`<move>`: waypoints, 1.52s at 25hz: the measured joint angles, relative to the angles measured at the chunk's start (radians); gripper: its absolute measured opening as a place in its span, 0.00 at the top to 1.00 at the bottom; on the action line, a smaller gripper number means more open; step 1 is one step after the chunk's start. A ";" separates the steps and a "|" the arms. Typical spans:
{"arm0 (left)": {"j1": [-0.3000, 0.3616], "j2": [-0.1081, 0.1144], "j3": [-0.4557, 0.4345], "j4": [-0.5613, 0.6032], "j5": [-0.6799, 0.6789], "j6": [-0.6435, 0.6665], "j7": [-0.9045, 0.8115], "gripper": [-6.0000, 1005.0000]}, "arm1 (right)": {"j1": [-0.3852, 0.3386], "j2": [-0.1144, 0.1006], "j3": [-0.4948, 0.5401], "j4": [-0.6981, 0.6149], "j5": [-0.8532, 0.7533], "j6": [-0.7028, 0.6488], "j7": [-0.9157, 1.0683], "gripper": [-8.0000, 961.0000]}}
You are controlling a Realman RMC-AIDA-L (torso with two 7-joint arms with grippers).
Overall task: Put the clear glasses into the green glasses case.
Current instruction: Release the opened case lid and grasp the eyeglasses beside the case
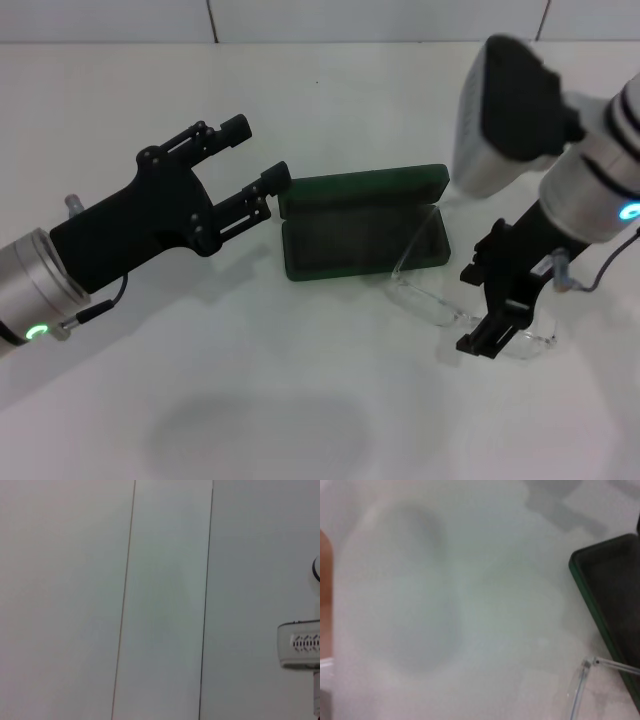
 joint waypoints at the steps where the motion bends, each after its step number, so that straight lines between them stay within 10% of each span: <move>1: -0.001 0.000 0.000 -0.002 0.000 0.000 0.002 0.31 | 0.001 0.000 -0.022 0.007 -0.007 0.014 0.011 0.13; 11: -0.008 0.000 0.003 -0.012 0.003 0.004 0.003 0.31 | 0.001 0.005 -0.111 0.068 -0.022 0.103 0.061 0.14; 38: -0.009 -0.003 0.003 -0.013 0.011 0.009 0.000 0.31 | 0.001 0.003 -0.173 0.081 -0.027 0.147 0.063 0.78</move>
